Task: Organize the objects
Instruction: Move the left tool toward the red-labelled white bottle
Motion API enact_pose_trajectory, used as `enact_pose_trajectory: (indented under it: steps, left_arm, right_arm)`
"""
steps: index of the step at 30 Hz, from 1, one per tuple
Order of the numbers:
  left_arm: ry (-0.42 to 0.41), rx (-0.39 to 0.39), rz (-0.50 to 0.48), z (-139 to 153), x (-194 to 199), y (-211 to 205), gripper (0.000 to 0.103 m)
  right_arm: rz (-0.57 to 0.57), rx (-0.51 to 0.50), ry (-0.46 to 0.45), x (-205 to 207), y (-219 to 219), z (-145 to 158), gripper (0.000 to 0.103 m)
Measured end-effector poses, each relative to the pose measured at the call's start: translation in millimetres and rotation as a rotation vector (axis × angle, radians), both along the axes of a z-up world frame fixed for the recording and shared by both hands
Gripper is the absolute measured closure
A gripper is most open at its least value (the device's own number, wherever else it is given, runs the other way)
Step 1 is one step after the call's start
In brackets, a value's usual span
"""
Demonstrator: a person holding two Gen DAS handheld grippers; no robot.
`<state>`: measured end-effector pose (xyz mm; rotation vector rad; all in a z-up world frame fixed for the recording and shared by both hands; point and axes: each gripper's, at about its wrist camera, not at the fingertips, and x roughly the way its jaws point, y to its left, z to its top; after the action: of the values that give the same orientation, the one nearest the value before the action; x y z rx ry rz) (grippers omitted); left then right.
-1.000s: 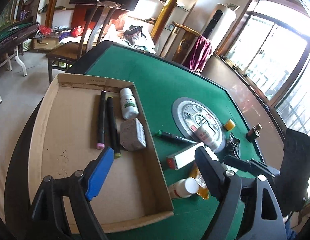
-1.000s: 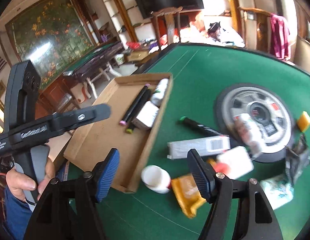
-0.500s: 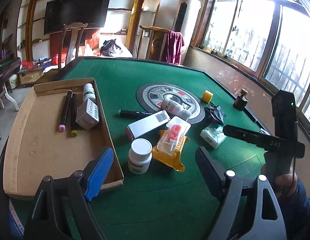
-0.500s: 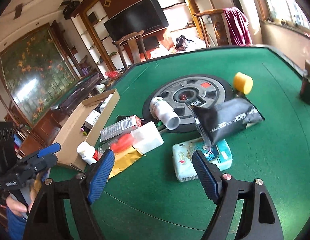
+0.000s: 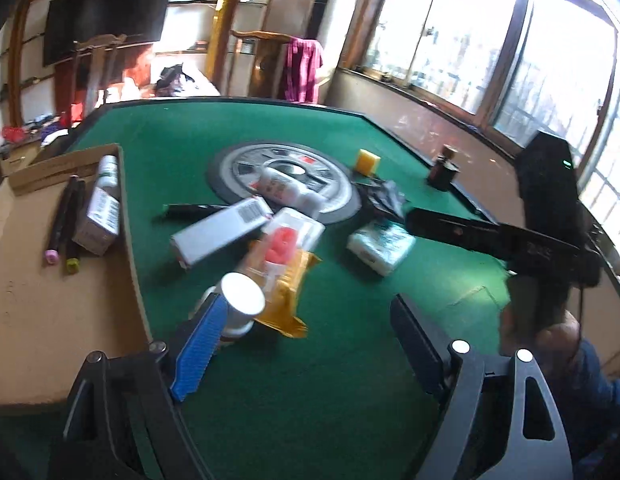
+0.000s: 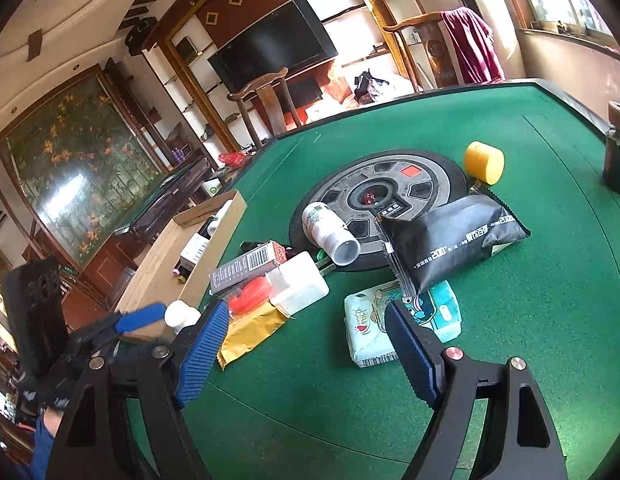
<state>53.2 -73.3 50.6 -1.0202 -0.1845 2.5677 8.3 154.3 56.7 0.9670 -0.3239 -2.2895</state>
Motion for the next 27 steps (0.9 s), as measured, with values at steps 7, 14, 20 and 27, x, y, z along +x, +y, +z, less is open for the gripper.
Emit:
enact_pose_trajectory:
  steps: [7,14,20,27]
  left_arm:
    - [0.037,-0.148,0.004,-1,20,17,0.020]
    - [0.016,-0.297,-0.142,-9,13,30,0.020]
    - [-0.079,-0.231,-0.041,-20,8,11,0.020]
    - [-0.081,-0.202,0.026,-24,4,13,0.020]
  right_arm:
    - [-0.026,-0.001,-0.003,-3,5,-1,0.019]
    - [-0.027,0.004,-0.014,-5,5,-3,0.019]
    - [-0.032,0.002,-0.024,-7,7,-5,0.019]
    - [-0.016,0.015,-0.022,-5,3,-5,0.019]
